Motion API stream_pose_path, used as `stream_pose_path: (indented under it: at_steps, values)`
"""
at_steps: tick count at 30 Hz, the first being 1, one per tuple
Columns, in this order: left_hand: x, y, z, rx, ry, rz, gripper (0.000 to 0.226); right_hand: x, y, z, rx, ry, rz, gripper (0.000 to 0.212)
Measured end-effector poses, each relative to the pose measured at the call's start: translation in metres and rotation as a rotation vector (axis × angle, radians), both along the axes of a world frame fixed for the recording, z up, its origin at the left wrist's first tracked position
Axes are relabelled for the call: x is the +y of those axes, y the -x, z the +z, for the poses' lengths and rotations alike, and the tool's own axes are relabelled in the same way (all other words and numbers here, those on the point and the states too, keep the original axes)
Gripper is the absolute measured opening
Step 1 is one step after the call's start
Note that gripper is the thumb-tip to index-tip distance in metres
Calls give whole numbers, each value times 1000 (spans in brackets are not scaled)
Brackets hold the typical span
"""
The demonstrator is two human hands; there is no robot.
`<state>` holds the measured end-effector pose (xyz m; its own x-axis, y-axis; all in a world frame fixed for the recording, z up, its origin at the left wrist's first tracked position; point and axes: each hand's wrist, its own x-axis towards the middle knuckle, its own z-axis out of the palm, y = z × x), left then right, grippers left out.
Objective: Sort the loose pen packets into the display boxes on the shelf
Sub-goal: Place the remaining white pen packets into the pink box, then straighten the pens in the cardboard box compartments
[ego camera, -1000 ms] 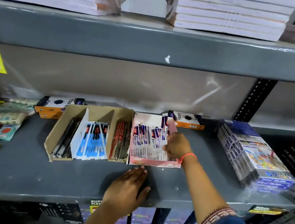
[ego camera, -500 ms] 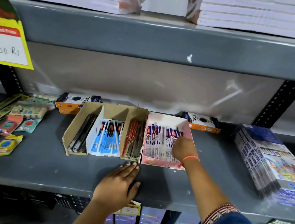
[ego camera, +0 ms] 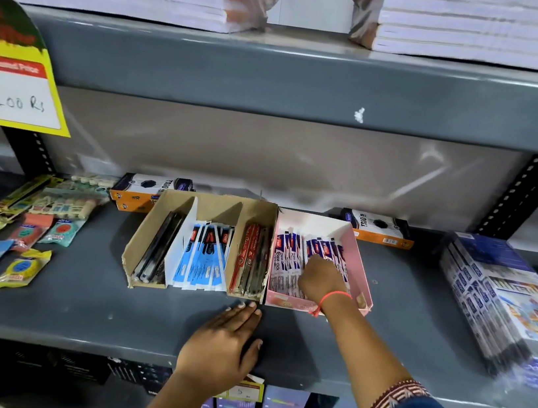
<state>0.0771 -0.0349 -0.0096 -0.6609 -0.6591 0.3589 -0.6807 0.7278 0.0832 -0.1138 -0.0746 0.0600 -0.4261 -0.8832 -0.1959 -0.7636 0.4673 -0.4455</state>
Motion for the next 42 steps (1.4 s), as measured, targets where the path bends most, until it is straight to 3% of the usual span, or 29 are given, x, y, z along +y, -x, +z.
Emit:
stream_pose_path:
  at_steps: [7,12,19,24,31,37,42]
  values:
    - [-1,0,-4,-20,-162,-2,51,7,15,10,-90,108,-64,25]
    - [-3,0,-8,-18,-170,14,53,6,18,13,-417,65,-110,18]
    - [-1,1,-2,15,-154,13,44,4,14,6,-180,-8,-47,14]
    - [-4,-1,-8,-13,-209,22,53,6,11,3,20,15,2,26]
    - [-6,0,-13,-24,-153,26,53,13,5,2,112,-12,61,30]
    - [-6,-1,-13,-5,-198,51,53,20,-20,18,77,293,31,31]
    - [-5,-20,-15,23,-193,123,57,26,-71,32,-33,510,149,21]
